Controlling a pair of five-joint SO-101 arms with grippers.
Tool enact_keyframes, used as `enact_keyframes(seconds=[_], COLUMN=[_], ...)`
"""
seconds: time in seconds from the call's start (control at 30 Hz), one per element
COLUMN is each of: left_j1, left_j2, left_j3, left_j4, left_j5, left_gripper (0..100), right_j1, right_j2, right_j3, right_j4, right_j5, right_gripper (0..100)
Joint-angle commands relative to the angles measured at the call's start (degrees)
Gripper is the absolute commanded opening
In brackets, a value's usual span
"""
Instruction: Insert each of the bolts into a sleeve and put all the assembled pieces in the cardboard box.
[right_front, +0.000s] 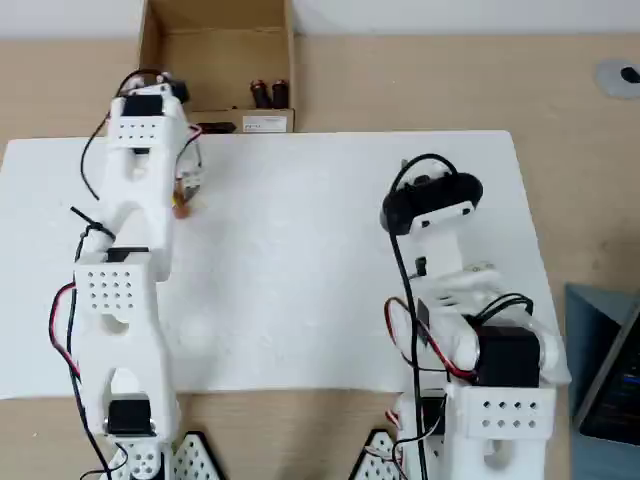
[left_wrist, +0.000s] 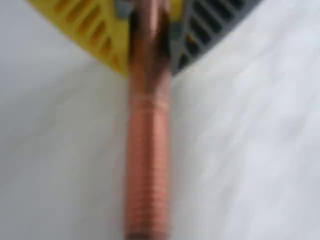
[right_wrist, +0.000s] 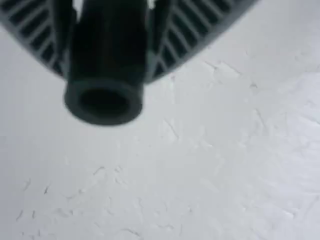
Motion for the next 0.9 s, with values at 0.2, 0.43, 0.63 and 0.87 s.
enact_keyframes(seconds=[0.2,0.43,0.63,0.87], left_j1=[-3.96,-9.85,-13.27,-12.75], left_j2=[-1.54,-3.91,-7.87,-14.11], left_j3=[-18.99,-19.08,-10.81,2.99], left_j4=[8.00,8.00,8.00,8.00], left_j5=[9.76,33.49,52.57,56.62], left_gripper=[0,0,0,0], right_j1=[0.84,0.75,0.75,0.75], right_j2=[-0.92,-0.92,-0.92,-0.92], right_j3=[-0.13,-0.13,-0.13,-0.13], right_j4=[-1.05,-1.05,-1.05,-1.05], right_j5=[-0.35,-0.35,-0.35,-0.35], right_gripper=[1.0,1.0,1.0,1.0])
